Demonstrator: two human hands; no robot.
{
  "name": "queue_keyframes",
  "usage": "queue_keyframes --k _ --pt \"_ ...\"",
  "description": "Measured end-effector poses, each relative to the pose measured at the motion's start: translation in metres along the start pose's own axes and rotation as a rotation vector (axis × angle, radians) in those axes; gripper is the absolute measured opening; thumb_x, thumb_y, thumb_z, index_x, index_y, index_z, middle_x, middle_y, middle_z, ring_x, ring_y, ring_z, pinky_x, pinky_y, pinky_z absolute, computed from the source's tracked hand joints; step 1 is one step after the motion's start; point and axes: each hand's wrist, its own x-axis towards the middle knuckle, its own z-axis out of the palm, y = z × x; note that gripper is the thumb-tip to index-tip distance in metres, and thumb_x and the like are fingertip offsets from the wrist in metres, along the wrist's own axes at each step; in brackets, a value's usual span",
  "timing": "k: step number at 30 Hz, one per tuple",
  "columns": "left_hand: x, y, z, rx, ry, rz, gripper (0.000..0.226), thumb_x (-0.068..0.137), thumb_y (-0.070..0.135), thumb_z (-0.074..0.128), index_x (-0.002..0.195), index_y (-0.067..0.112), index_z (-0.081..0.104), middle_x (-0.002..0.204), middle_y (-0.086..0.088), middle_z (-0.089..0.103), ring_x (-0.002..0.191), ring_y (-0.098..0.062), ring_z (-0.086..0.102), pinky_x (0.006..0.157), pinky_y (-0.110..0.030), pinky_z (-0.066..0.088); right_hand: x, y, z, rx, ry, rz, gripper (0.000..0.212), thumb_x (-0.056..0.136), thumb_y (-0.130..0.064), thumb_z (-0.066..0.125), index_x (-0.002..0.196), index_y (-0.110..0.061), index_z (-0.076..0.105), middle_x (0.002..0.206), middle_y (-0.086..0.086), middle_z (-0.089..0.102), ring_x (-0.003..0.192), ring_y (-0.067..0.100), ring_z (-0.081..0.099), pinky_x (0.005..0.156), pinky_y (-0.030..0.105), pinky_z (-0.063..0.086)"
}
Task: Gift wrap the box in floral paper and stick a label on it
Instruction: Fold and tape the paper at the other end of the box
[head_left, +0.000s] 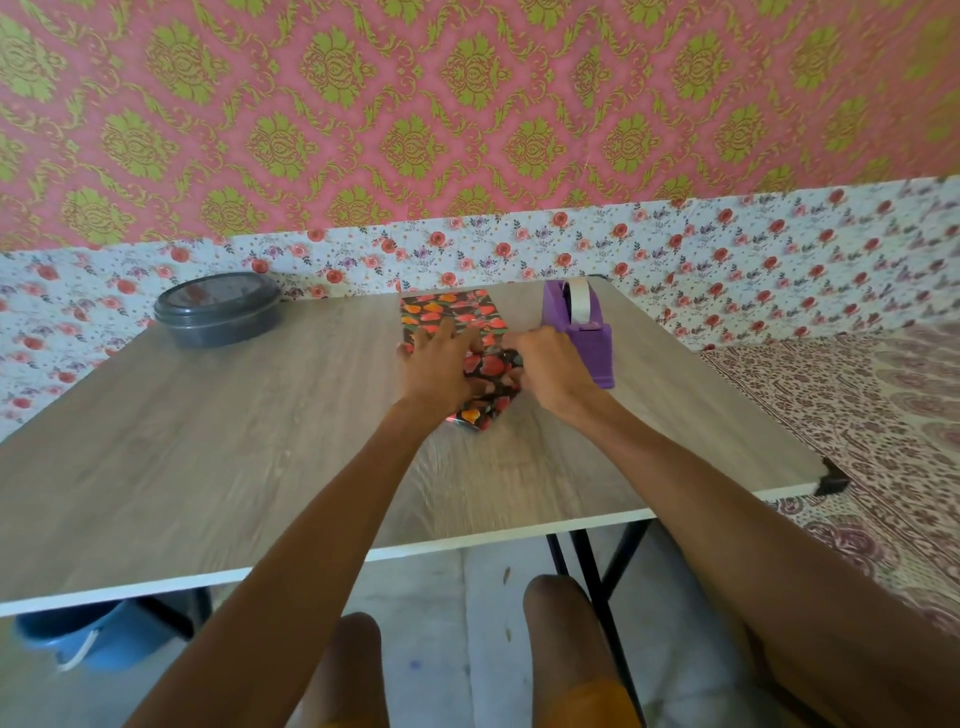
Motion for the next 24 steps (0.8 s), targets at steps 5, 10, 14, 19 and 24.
queue_keyframes --k 5,10,14,19,24 --pt "0.002 -0.008 -0.006 0.035 -0.104 0.072 0.075 0.076 0.018 0.079 0.139 0.03 0.041 0.142 -0.007 0.035 0.131 -0.038 0.033 0.105 -0.06 0.035 -0.001 0.005 0.002 0.005 -0.004 -0.007 0.042 0.079 -0.005 0.078 0.119 -0.012 0.068 0.102 0.013 0.071 0.088 0.026 0.07 0.077 0.031 0.054" --pt "-0.002 -0.002 0.001 0.024 -0.05 0.022 0.064 0.073 0.045 0.08 0.127 0.031 0.048 0.139 -0.004 0.039 0.129 -0.036 0.038 0.103 -0.058 0.035 -0.003 0.009 0.011 -0.012 0.014 -0.011 0.051 0.078 -0.003 0.077 0.126 -0.014 0.064 0.105 0.014 0.068 0.092 0.029 0.068 0.081 0.035 0.055" --pt "-0.001 0.004 -0.002 0.055 -0.051 0.013 0.066 0.077 0.032 0.08 0.131 0.03 0.044 0.142 -0.006 0.035 0.132 -0.039 0.034 0.105 -0.057 0.033 -0.001 0.01 0.013 -0.021 0.018 -0.011 0.051 0.079 -0.006 0.077 0.127 -0.013 0.062 0.107 0.013 0.066 0.094 0.03 0.066 0.081 0.036 0.055" --pt "0.002 -0.009 -0.014 -0.066 -0.155 0.087 0.065 0.073 0.016 0.081 0.129 0.028 0.05 0.14 -0.009 0.037 0.131 -0.037 0.033 0.107 -0.06 0.033 -0.002 0.012 0.017 0.065 0.025 0.042 0.057 0.081 -0.006 0.073 0.133 -0.016 0.054 0.107 0.011 0.065 0.096 0.028 0.066 0.081 0.035 0.055" --pt "-0.003 -0.027 -0.024 -0.398 -0.069 0.138 0.06 0.066 -0.003 0.081 0.121 0.016 0.068 0.122 -0.011 0.063 0.112 -0.025 0.057 0.096 -0.036 0.047 0.002 0.01 0.02 0.398 -0.034 0.352 0.055 0.078 -0.025 0.082 0.125 -0.01 0.057 0.111 0.004 0.068 0.102 0.02 0.064 0.083 0.031 0.053"
